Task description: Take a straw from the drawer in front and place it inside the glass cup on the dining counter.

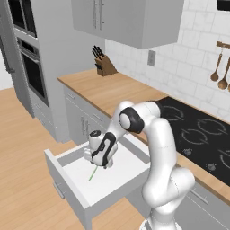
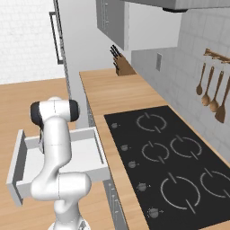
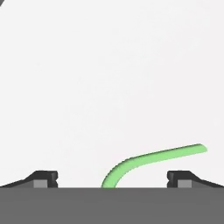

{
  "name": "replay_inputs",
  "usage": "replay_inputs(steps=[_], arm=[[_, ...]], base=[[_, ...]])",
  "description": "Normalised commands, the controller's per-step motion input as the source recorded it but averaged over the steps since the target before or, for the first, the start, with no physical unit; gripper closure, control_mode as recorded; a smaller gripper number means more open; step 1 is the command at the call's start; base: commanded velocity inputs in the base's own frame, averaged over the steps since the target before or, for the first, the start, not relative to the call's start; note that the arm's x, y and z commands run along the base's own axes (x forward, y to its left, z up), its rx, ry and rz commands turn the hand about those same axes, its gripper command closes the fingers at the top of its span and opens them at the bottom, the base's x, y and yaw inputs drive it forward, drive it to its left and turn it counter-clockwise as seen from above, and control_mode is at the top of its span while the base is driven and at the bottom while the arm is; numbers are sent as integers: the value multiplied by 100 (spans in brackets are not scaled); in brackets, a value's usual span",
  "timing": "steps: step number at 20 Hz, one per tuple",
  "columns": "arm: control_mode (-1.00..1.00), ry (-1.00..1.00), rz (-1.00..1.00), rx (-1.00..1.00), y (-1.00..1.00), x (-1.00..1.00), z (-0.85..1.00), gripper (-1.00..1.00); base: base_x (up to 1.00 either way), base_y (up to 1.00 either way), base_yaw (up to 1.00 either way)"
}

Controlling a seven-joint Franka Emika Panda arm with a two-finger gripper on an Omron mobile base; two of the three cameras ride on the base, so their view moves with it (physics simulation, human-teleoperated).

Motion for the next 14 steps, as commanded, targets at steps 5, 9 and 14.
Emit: replay_inputs(steps=[5,9,14], arm=[[-100,0,-7,0,0,1,-29,-100],[-100,0,-6,0,0,0,-32,100],[-100,0,-6,1,0,0,-27,100]], base=[[0,0,0],[0,0,0],[0,0,0]])
